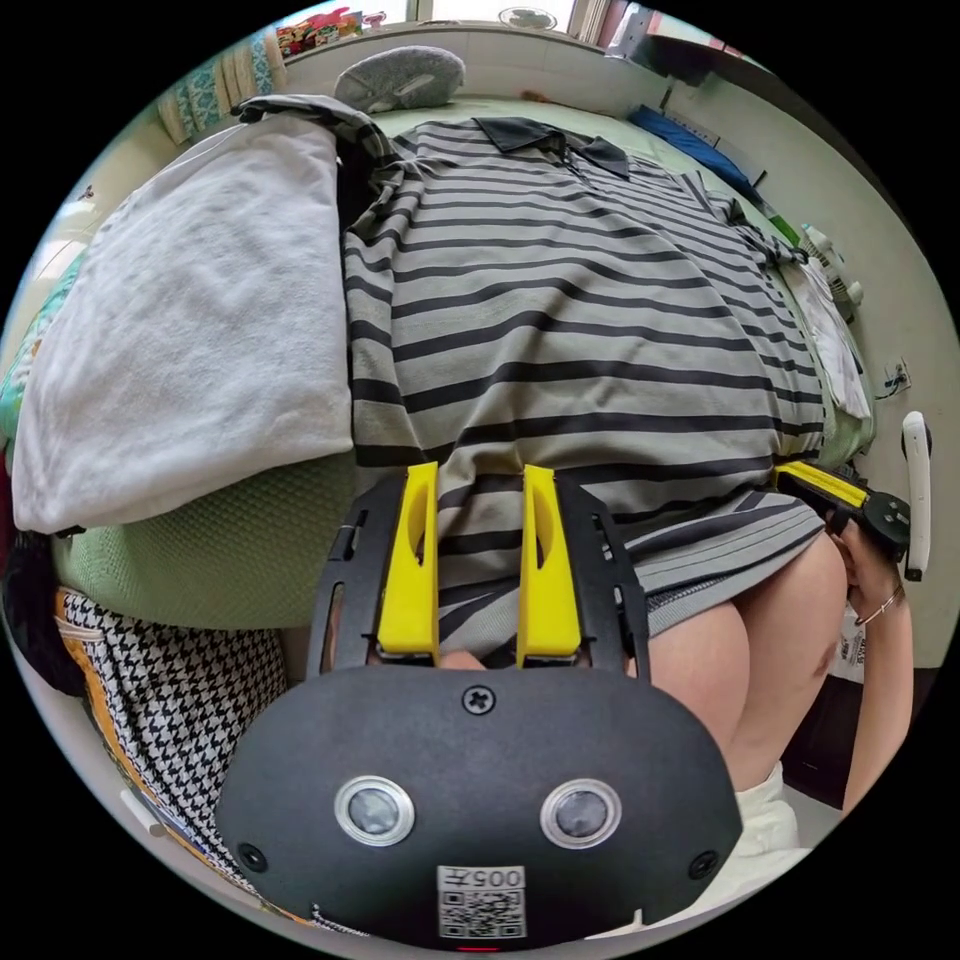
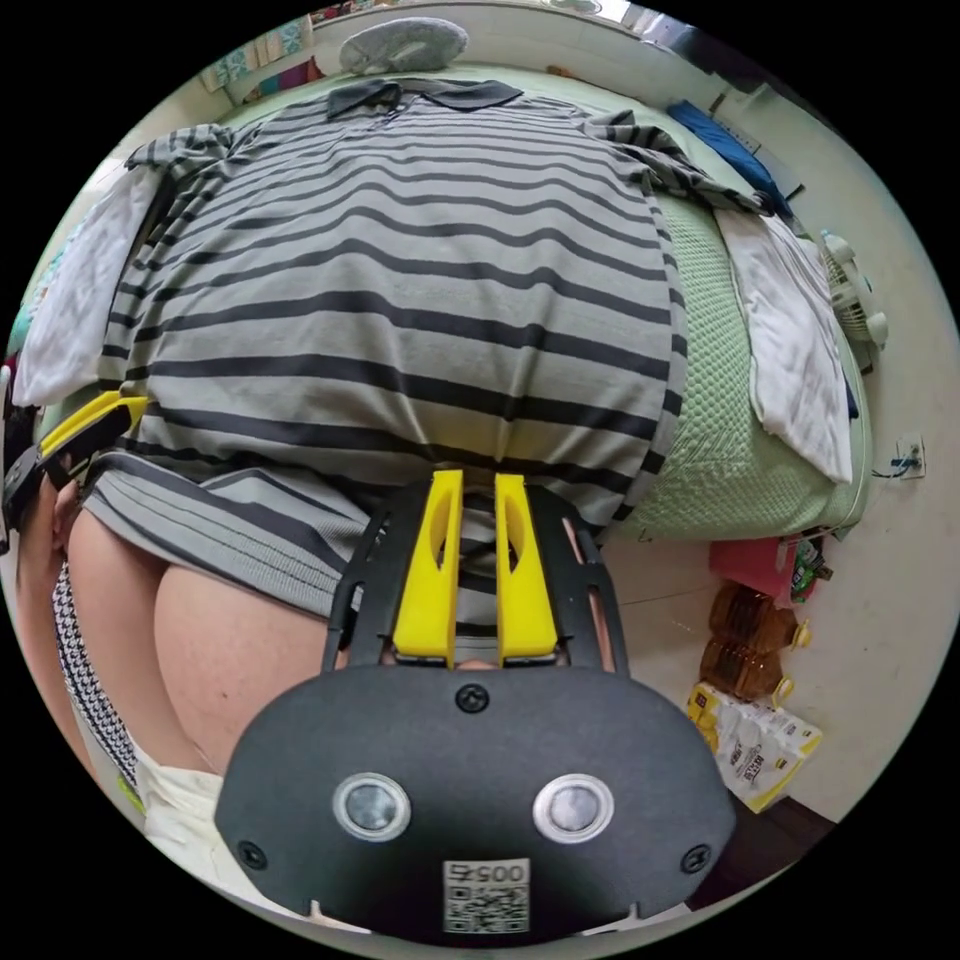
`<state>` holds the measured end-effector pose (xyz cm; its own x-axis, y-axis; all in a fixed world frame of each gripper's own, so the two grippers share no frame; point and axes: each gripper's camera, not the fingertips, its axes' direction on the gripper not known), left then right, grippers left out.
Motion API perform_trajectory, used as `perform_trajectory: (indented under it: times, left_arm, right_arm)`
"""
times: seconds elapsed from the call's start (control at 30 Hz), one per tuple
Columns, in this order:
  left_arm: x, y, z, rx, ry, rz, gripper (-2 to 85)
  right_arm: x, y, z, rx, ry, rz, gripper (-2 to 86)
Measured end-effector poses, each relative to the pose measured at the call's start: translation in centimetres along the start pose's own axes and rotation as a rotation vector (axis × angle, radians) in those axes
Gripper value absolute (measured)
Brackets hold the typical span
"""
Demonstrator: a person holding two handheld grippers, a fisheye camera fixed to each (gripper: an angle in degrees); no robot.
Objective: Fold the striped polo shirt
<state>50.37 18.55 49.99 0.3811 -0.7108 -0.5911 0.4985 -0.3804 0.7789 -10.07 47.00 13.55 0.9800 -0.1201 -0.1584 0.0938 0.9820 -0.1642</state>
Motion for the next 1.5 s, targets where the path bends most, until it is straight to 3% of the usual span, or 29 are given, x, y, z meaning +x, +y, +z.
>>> perform_trajectory:
  times: [0.2, 0.43, 1.5]
  left_arm:
    - [-0.2, 0.2, 0.5, 0.009, 0.002, 0.005, 12.9]
    - [0.0, 0.5, 1.1, 0.026, -0.011, -0.01, 12.6]
    - [-0.1, 1.3, 3.0, 0.041, -0.008, -0.002, 12.6]
  right_arm:
    - [2.9, 0.1, 0.3, 0.014, -0.167, 0.084, 3.2]
    - [1.0, -0.3, 0.3, 0.01, -0.067, 0.022, 6.1]
    - [0.8, -1.3, 0.2, -0.002, -0.098, 0.027, 5.9]
